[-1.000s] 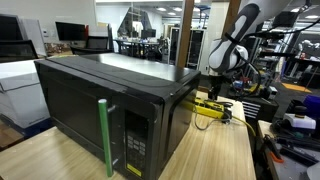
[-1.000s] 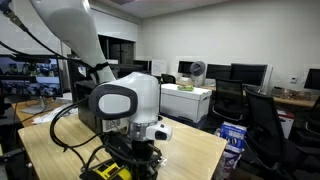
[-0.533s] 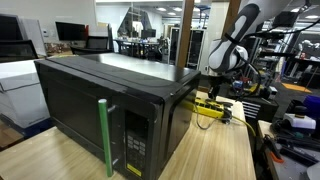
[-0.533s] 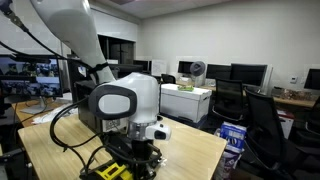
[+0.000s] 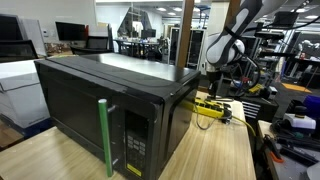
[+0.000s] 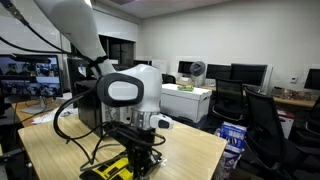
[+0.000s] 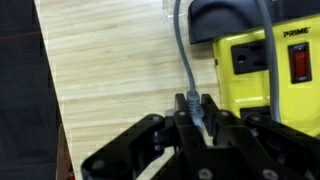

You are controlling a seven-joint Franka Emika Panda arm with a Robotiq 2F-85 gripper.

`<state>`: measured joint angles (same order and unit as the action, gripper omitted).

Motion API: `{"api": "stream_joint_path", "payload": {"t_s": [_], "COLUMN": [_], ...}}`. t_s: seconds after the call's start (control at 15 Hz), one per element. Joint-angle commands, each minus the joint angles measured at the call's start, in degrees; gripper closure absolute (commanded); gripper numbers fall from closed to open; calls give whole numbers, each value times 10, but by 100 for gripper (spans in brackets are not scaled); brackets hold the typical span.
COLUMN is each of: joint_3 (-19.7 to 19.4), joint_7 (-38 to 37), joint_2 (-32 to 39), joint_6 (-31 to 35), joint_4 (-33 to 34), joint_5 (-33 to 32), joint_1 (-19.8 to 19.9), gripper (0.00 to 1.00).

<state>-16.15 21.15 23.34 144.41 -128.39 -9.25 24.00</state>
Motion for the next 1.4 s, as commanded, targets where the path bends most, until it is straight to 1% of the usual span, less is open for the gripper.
{"api": "stream_joint_path", "payload": {"t_s": [0.0, 0.13, 0.27, 0.33, 0.6, 0.8, 1.0, 1.33], "joint_3": [-8, -4, 3, 8, 31, 44, 49, 49], "joint_7": [6, 8, 18, 28, 76, 110, 136, 132], "joint_2": [-43, -49, -44, -40, -28, -4, 31, 100], "joint_6": [-103, -174, -265, -318, -460, -542, -607, -696], "joint_4": [30, 64, 103, 123, 168, 201, 228, 263], "joint_5": [-36, -46, -55, -59, -65, -82, -122, -206], "joint_1": [-21, -30, -39, -44, -55, -60, -59, -62], "gripper": [95, 95, 95, 95, 95, 95, 95, 95]}}
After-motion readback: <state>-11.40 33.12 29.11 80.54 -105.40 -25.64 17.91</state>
